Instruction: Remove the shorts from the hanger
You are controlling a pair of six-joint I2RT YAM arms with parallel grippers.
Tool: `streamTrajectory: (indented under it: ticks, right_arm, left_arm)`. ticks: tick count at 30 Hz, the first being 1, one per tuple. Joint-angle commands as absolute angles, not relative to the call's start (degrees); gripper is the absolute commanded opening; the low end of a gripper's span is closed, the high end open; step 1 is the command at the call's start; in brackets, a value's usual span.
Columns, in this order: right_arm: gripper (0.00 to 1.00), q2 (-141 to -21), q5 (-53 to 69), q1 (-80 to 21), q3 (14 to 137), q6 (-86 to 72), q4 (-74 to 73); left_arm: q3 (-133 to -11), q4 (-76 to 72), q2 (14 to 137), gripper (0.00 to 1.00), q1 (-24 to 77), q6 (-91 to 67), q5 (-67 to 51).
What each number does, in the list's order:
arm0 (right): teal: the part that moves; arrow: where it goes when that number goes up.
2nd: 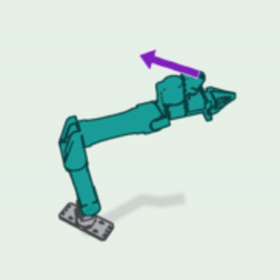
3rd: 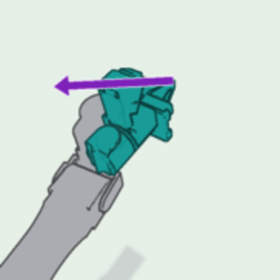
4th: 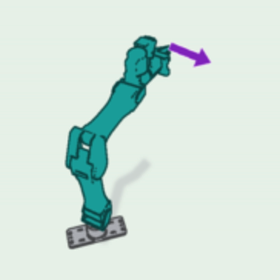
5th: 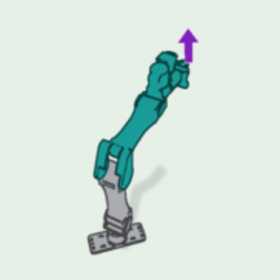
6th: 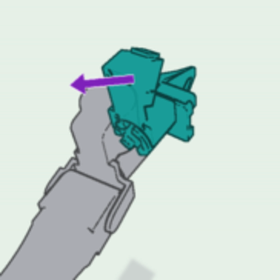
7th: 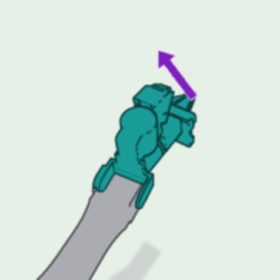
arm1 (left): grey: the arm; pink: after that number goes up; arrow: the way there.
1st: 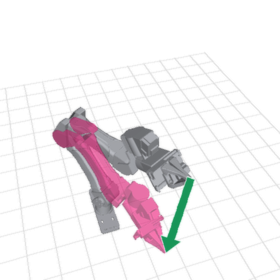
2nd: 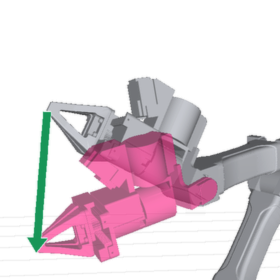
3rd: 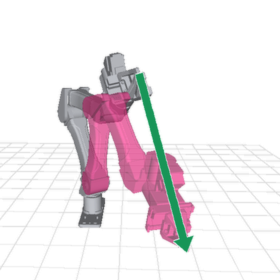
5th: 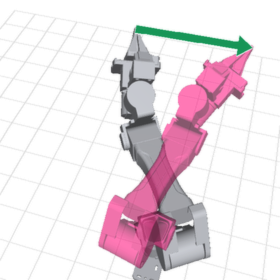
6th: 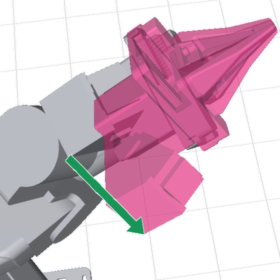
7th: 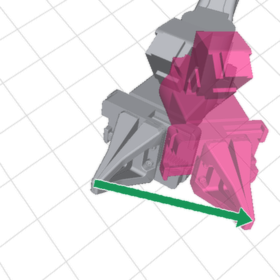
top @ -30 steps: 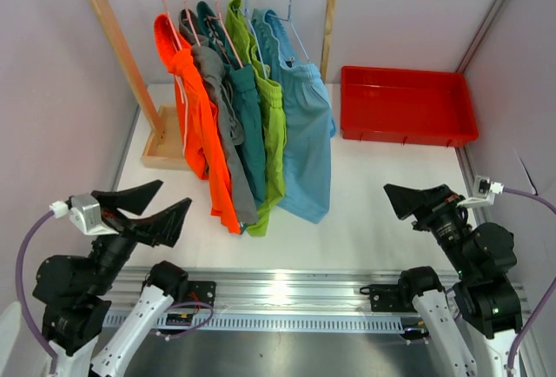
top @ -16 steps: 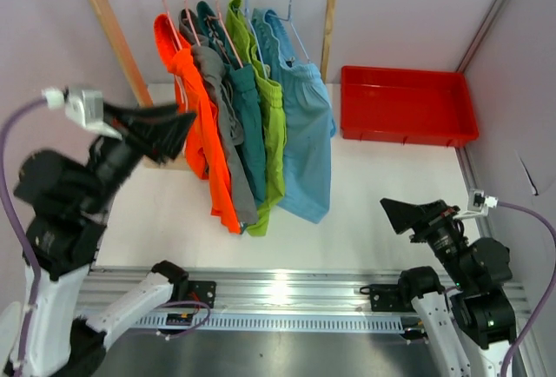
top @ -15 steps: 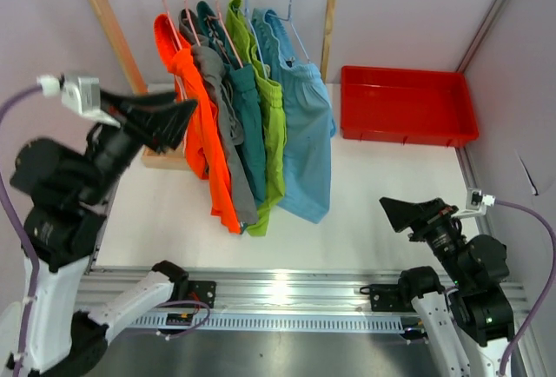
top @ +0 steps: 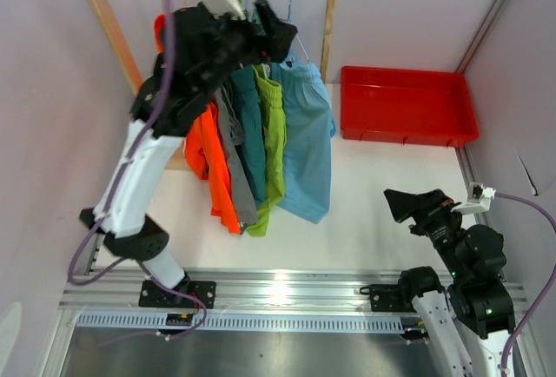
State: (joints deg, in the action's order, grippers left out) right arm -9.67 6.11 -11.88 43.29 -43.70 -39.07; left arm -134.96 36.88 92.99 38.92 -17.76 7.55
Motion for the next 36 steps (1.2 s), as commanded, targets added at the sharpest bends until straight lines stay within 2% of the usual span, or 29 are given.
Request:
streamTrajectory:
  ticks: [1,18,22,24,26,31,32,36]
  right_arm:
    - [0.99,-10.7,5.5,-11.7,44.4,-39.2,-38.6]
    - [0.99,-16.5,8.9,-11.7,42.0,-35.3,-33.1]
    - [0.98,-19.4,11.8,-11.8,40.9,-36.3,-31.6]
    - [0.98,-21.6,13.8,-11.7,40.9,-37.0,-30.9]
    - [0.98,-22.9,15.4,-11.8,41.2,-36.7,-30.8]
    - [0.97,-25.0,16.1,-11.9,42.8,-35.4,-30.6]
    - [0.97,-24.8,15.9,-11.8,42.9,-35.2,-30.3]
    - [0.97,-22.5,16.8,-11.9,42.8,-34.3,-26.6]
  left_arm:
    - [-140.3,40.1,98.9,0.88,41.0,-15.1,15.1]
    - [-141.9,30.4,113.2,0.86,40.8,-12.0,22.5]
    - [-141.6,28.0,113.9,0.73,40.1,-13.0,22.6]
    - [-141.6,27.3,114.2,0.62,39.7,-13.5,22.4]
    - [-141.6,26.2,114.2,0.44,39.3,-13.9,22.1]
    - [-141.3,26.9,113.9,0.11,37.7,-16.7,18.7]
    - [-141.0,27.0,113.6,0.00,37.4,-17.2,17.7]
    - [-140.9,28.6,112.2,0.00,37.0,-17.7,15.4]
